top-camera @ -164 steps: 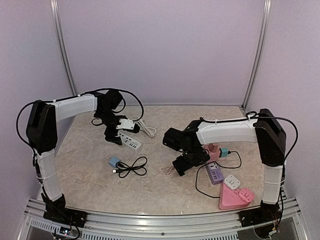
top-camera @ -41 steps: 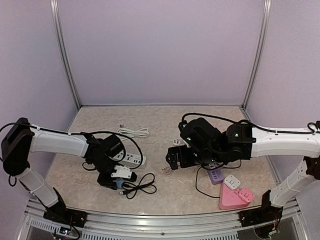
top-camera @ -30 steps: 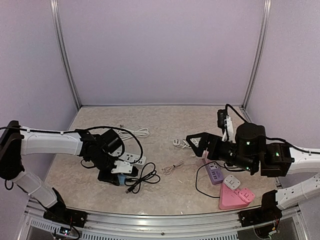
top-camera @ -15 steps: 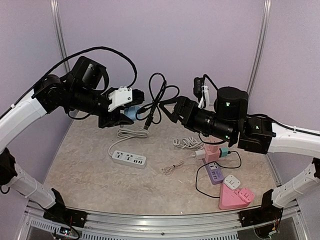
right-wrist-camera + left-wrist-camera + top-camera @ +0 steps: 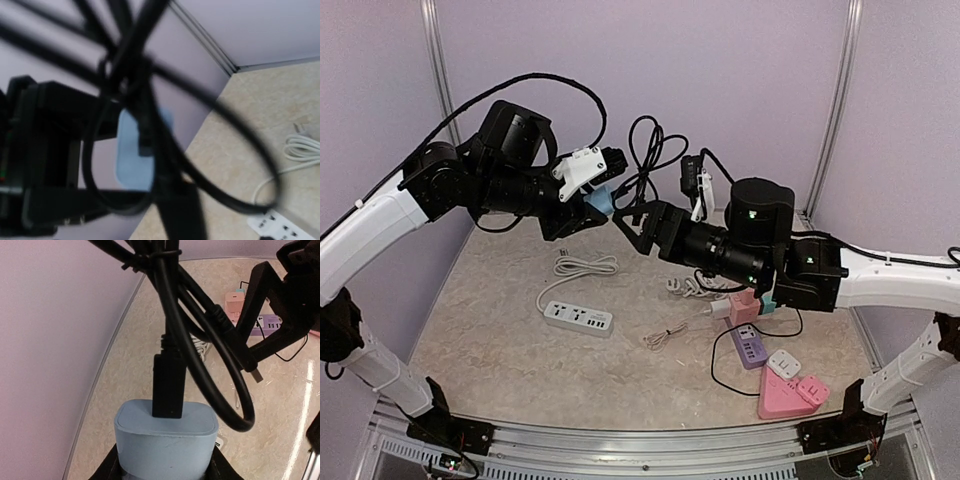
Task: Insert the plug
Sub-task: Pick up the plug from the center of the board, then move the socket to the center of the board.
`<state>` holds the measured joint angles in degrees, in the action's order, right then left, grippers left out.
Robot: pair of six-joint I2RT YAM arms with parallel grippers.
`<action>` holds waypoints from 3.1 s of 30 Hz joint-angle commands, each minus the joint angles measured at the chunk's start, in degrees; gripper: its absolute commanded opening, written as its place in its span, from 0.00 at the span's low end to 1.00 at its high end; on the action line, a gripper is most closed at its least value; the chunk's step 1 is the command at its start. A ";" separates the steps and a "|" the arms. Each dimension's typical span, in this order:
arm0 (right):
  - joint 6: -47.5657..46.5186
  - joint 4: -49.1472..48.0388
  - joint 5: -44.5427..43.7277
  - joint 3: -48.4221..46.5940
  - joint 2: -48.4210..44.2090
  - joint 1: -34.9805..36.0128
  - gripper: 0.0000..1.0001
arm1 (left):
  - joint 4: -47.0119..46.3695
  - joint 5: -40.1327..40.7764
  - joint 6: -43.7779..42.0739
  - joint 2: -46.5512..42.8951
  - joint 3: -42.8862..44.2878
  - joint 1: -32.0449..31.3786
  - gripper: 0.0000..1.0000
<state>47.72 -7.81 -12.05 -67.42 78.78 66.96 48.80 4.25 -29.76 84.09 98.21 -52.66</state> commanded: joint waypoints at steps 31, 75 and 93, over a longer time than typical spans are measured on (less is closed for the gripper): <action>-5.02 3.84 8.75 -7.94 9.57 -5.40 0.00 | 1.76 -8.44 -3.25 0.86 -2.38 -0.69 0.77; -18.47 20.52 6.80 12.46 -9.66 -9.65 0.00 | -8.60 -11.87 -22.86 23.58 -30.74 6.47 0.49; -24.17 23.57 5.80 11.94 -12.65 -9.74 0.00 | -5.45 -8.62 -7.67 24.60 -26.73 -1.37 0.92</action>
<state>26.37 16.16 -6.39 -55.44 67.20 57.52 41.10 -4.08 -36.21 110.87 72.93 -53.06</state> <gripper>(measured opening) 0.242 0.837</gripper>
